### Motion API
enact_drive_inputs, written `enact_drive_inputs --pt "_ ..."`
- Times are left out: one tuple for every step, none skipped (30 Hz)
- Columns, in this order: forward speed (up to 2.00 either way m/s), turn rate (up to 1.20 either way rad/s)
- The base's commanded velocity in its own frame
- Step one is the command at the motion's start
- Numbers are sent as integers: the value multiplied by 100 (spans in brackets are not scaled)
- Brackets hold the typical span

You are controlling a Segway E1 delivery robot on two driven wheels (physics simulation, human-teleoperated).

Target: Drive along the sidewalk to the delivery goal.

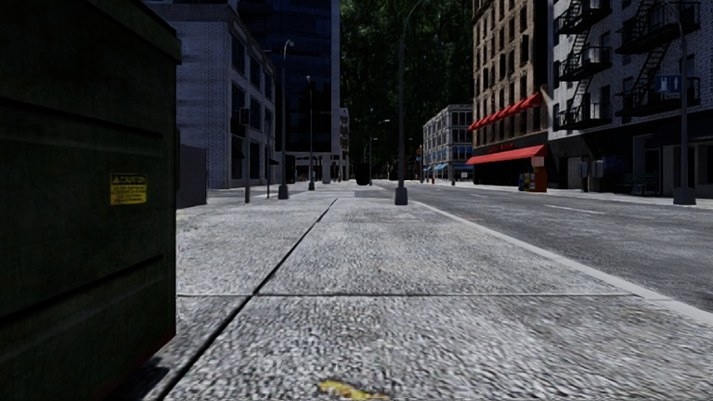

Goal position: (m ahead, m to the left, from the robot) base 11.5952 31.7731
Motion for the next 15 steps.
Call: enact_drive_inputs --pt "200 0" --pt "200 0" --pt "200 0" --pt "200 0" --pt "200 0" --pt "200 0" --pt "200 0" --pt "200 0" --pt "200 0" --pt "200 0" --pt "200 0" --pt "200 0" --pt "200 0" --pt "200 0" --pt "200 0"
